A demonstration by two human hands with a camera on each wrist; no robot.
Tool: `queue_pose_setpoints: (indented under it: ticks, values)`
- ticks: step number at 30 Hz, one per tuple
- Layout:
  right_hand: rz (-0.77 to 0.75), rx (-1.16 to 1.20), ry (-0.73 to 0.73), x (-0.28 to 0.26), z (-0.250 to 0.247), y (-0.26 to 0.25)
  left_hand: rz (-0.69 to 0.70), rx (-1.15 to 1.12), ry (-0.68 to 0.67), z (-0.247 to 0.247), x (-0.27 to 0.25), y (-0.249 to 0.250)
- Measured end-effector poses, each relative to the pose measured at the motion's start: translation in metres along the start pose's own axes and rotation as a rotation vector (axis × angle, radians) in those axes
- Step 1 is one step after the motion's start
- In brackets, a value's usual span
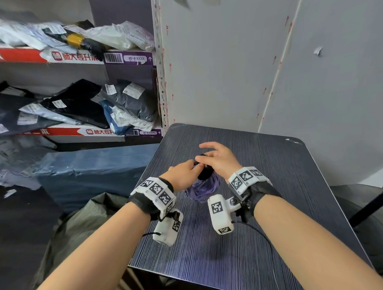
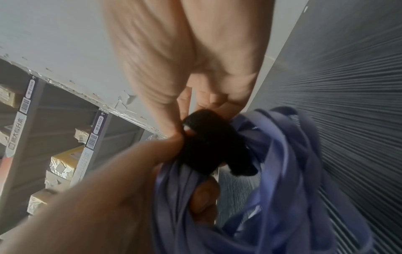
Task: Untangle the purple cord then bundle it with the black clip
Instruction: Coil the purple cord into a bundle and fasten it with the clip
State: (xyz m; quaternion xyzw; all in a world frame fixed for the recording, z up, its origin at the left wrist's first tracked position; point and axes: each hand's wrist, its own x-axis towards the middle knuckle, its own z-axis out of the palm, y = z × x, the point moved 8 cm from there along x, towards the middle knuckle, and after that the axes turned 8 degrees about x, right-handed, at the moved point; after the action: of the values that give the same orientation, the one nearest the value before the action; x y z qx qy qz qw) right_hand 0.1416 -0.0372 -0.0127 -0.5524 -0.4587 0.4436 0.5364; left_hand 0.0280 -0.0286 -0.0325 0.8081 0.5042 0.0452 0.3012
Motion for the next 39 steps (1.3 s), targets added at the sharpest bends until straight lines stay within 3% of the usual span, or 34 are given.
queue_pose_setpoints:
  ticks: [9,16,22,25,34,39]
  values:
    - [-0.091,0.057,0.024,-0.006,0.005,-0.005,0.015,-0.188,-0.020,-0.003,0.002,-0.001]
    - [-0.210,-0.098,-0.024,-0.013,0.013,-0.012,0.008,-0.233,0.003,-0.010,0.006,-0.006]
    - [-0.141,-0.191,-0.024,-0.015,0.008,-0.003,0.011,-0.287,0.076,-0.027,0.008,-0.007]
    - [-0.176,-0.322,0.011,-0.015,0.007,-0.009,0.033,-0.312,0.068,-0.025,0.009,-0.005]
    - [-0.416,-1.066,0.043,-0.022,0.014,-0.036,0.081,-0.215,0.069,-0.025,0.002,0.004]
    - [-0.486,-1.142,0.001,-0.022,0.019,-0.036,0.087,-0.035,0.051,-0.023,-0.003,0.004]
